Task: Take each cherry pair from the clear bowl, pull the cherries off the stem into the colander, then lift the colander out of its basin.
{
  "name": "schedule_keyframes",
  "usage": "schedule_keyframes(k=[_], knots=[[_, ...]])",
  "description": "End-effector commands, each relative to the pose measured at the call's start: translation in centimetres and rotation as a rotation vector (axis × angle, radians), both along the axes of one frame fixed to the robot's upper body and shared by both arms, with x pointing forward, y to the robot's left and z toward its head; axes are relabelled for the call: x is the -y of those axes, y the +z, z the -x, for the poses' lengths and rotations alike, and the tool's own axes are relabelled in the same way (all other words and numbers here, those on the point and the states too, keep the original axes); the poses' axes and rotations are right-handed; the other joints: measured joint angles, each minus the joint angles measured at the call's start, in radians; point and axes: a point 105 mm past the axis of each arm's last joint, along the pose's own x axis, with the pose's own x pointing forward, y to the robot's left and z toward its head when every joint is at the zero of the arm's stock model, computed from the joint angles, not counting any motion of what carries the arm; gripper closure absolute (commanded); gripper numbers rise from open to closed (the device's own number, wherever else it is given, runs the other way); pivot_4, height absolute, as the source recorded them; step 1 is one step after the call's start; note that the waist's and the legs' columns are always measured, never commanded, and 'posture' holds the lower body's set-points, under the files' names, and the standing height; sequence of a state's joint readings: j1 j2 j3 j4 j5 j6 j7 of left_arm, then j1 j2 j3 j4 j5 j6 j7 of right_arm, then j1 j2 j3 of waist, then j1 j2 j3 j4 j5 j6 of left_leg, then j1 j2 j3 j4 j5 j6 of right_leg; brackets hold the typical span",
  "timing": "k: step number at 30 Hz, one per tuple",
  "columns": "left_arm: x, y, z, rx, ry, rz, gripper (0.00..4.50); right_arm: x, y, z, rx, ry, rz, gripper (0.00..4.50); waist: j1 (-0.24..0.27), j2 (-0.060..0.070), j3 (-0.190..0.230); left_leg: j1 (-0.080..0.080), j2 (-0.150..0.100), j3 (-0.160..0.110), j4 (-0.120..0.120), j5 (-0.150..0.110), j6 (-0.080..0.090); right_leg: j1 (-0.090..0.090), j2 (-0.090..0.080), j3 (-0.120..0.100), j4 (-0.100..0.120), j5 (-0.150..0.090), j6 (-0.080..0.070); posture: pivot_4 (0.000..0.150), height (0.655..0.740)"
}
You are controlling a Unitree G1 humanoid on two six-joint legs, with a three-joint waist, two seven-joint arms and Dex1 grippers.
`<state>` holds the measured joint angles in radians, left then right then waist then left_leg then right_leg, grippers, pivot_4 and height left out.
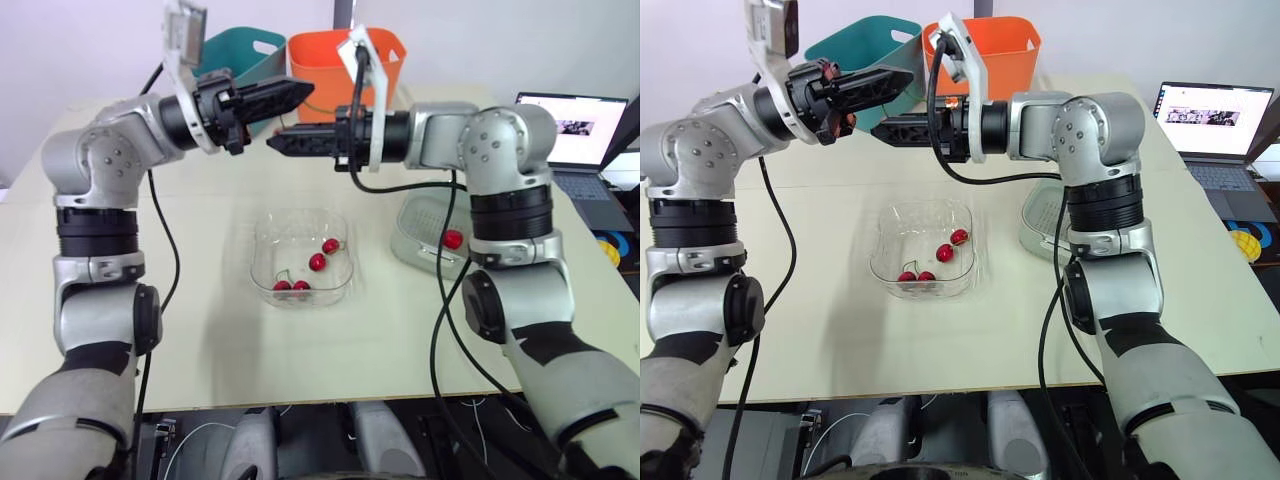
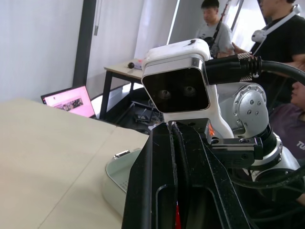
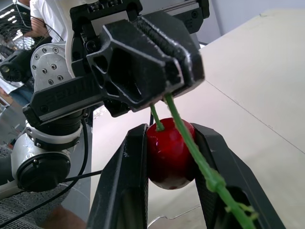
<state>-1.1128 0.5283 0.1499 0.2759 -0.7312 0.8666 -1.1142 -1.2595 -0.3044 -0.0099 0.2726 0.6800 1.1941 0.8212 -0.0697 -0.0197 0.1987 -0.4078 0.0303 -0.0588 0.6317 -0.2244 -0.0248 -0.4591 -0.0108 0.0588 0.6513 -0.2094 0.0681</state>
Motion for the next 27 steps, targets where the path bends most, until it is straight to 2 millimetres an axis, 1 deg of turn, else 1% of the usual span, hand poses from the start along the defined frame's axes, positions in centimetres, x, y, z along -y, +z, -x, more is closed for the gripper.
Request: schedule_keyframes(k=[1, 4, 7, 12, 19, 24, 27], knots=[[-0.1, 1.2, 0.5, 0.054, -0.007, 0.017, 4.50, -0.4, 1.6, 0.6, 0.054, 0.024, -0.011, 3.51, 0.000, 0.000, 0.000, 0.000, 0.000, 0.000, 0.000, 0.000, 0.000, 0.000, 0.000, 0.000, 0.000, 0.000, 0.000, 0.150, 0.7400], [-0.3, 1.4, 0.4, 0.057, -0.003, 0.018, 4.50, -0.3, 1.4, 0.6, 0.059, 0.022, 0.004, 3.51, 0.000, 0.000, 0.000, 0.000, 0.000, 0.000, 0.000, 0.000, 0.000, 0.000, 0.000, 0.000, 0.000, 0.000, 0.000, 0.150, 0.7400], [-0.4, 1.7, 0.3, 0.067, 0.004, 0.022, 4.50, -0.1, 0.8, 0.8, 0.059, 0.031, 0.031, 3.51, 0.000, 0.000, 0.000, 0.000, 0.000, 0.000, 0.000, 0.000, 0.000, 0.000, 0.000, 0.000, 0.000, 0.000, 0.000, 0.150, 0.7400], [-0.6, 2.5, 0.1, 0.073, 0.007, 0.044, 4.50, 0.1, -1.0, 1.5, 0.035, 0.055, 0.082, 3.51, 0.000, 0.000, 0.000, 0.000, 0.000, 0.000, 0.000, 0.000, 0.000, 0.000, 0.000, 0.000, 0.000, 0.000, 0.000, 0.150, 0.7400], [-0.6, 2.5, 0.1, 0.065, 0.002, 0.050, 4.50, 0.3, -3.2, 2.0, -0.003, 0.044, 0.132, 3.51, 0.000, 0.000, 0.000, 0.000, 0.000, 0.000, 0.000, 0.000, 0.000, 0.000, 0.000, 0.000, 0.000, 0.000, 0.000, 0.150, 0.7400], [-0.7, 2.5, 0.0, 0.061, 0.002, 0.047, 4.50, 0.8, -4.0, 2.0, -0.018, 0.031, 0.152, 3.51, 0.000, 0.000, 0.000, 0.000, 0.000, 0.000, 0.000, 0.000, 0.000, 0.000, 0.000, 0.000, 0.000, 0.000, 0.000, 0.150, 0.7400], [-0.7, 2.3, 0.0, 0.063, 0.005, 0.043, 4.50, 1.5, -3.8, 1.9, -0.006, 0.011, 0.153, 3.51, 0.001, 0.000, 0.000, 0.000, 0.000, 0.000, 0.000, 0.000, 0.000, 0.000, 0.000, 0.000, -0.001, 0.000, 0.000, 0.150, 0.7400]])
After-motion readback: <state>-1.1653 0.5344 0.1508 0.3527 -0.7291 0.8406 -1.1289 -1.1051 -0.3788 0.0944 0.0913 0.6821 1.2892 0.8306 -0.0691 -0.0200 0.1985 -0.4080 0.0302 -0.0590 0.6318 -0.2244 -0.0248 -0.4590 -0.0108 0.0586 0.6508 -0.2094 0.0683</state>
